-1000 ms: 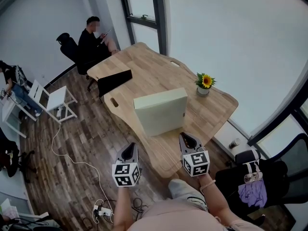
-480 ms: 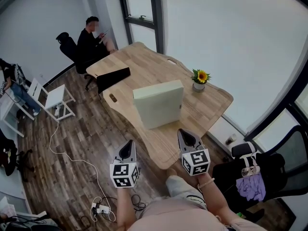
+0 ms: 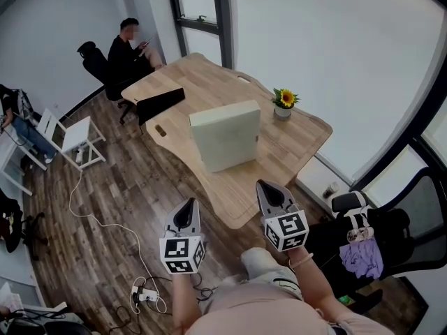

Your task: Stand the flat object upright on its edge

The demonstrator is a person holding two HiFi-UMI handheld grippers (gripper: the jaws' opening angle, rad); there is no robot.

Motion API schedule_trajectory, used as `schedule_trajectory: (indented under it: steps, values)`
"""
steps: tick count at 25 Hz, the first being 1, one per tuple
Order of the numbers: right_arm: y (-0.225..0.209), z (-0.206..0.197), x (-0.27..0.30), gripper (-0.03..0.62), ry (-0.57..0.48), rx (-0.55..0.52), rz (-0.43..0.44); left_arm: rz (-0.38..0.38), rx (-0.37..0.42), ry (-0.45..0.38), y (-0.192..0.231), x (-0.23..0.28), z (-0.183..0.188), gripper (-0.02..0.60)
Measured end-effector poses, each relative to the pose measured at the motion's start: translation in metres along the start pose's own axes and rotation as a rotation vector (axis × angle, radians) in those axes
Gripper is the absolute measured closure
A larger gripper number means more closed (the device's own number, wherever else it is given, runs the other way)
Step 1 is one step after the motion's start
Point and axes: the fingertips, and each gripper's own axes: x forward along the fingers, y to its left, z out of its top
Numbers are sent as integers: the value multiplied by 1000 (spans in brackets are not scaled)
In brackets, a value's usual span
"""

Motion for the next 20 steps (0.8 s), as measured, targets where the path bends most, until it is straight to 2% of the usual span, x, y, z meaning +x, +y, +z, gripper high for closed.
schedule_trajectory:
  steps: [14, 20]
  values:
    - [7, 16, -34, 594, -28, -29, 17, -8, 28, -73, -34, -20, 28, 568]
    - [3, 29, -50, 594, -42, -85, 31, -7, 41, -84, -55, -22, 43, 568]
